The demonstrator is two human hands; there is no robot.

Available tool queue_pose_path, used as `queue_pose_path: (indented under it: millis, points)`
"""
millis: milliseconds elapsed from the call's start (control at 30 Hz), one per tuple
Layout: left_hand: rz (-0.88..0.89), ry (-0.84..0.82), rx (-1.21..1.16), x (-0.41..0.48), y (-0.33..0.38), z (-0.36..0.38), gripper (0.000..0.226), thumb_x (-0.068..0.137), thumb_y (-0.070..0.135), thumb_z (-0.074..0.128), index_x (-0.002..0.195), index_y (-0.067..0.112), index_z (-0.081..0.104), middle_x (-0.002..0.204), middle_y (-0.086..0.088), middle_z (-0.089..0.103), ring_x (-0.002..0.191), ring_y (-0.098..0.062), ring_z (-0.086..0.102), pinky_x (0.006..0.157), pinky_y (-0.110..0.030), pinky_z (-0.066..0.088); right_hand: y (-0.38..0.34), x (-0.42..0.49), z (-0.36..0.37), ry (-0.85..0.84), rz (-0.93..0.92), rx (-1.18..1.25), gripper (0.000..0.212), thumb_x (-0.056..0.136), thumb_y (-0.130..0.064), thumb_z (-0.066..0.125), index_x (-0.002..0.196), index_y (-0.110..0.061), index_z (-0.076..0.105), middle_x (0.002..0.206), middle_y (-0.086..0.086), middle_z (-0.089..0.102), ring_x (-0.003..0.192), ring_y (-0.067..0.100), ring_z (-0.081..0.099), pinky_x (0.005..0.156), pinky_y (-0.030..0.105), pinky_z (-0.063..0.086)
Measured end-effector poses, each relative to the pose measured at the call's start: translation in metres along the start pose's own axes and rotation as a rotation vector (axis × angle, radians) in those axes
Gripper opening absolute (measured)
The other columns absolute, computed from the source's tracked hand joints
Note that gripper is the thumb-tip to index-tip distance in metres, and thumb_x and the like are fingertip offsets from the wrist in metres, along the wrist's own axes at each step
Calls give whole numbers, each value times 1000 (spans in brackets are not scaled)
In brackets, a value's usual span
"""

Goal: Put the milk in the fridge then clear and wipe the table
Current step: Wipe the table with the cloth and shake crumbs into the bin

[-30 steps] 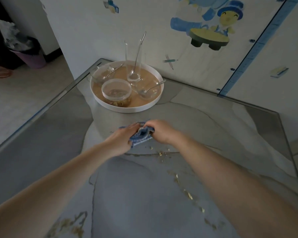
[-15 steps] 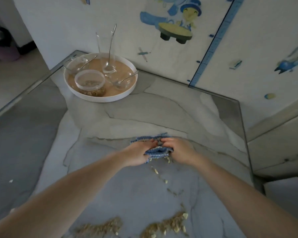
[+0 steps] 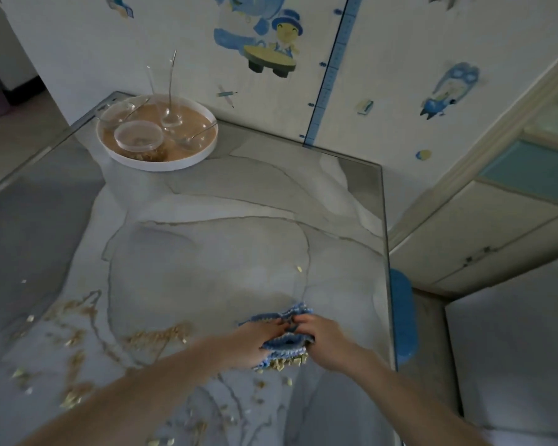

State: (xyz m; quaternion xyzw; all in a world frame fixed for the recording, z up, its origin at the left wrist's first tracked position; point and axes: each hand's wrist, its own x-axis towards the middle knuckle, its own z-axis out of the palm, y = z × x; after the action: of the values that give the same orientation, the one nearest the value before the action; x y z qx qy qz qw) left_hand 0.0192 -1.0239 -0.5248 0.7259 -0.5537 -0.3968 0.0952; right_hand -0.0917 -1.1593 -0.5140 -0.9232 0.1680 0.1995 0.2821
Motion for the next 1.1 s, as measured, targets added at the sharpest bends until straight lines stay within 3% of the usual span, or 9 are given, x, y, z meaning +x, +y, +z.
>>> queue_pose_path:
  millis: [67,133,167,233,367,467,600,867,1100]
  points:
    - [-34,-66,-11,2,-2,9,37,94,9,37,131,5,43,137,-14,46,122,-23,46,109,-42,31,2,-7,6,-36,36,21,32,81,-1,41,103,-2,65,114,14,61,110,27,55,83,28,39]
    - [-82,-101,-39,0,9,12,22,93,8,35,106,3,53,102,-16,59,88,-21,51,84,-38,46,-1,-23,3,-50,81,39,29,81,3,41,101,2,63,110,20,62,101,29,57,71,28,34]
    - [-86,-96,-55,0,15,8,18,93,9,34,95,5,52,85,-10,56,77,-20,46,68,-30,43,-1,-27,-1,-52,96,67,28,81,4,42,101,3,63,108,21,63,95,27,57,67,26,31]
    - [-57,-53,-133,-3,30,-14,16,93,8,36,87,12,50,71,3,47,69,-19,46,57,-19,36,-1,-31,-14,16,115,146,23,79,6,45,89,1,65,93,20,66,84,22,56,64,29,33]
    - [22,174,-259,-1,41,-77,15,89,5,46,94,8,59,81,-3,57,74,-17,55,66,-27,45,-8,-19,-61,233,136,353,40,76,10,48,56,-24,47,58,-3,47,59,12,43,53,25,30]
    - [94,369,-152,18,36,-110,21,77,11,48,90,0,60,90,-18,62,85,-22,57,66,-28,33,-11,1,-90,382,90,366,27,77,8,48,62,-14,54,61,5,50,65,18,45,55,28,29]
    - [117,533,-64,54,16,-123,23,80,0,49,100,0,60,102,-18,64,97,-26,58,67,-25,28,0,43,-101,551,73,357,17,75,9,49,85,6,62,82,22,62,74,21,51,56,29,27]
    - [-3,153,-63,90,-14,-71,25,90,2,41,114,-1,50,115,-17,56,107,-32,54,88,-33,38,31,67,-47,279,170,319,31,82,6,44,104,-3,63,108,22,64,98,29,58,73,30,39]
    - [-2,-11,-92,32,16,-28,28,94,4,34,121,4,45,104,-15,56,67,-13,39,57,-23,23,16,7,-16,74,221,221,25,84,1,44,101,2,62,105,23,63,99,34,57,74,35,42]
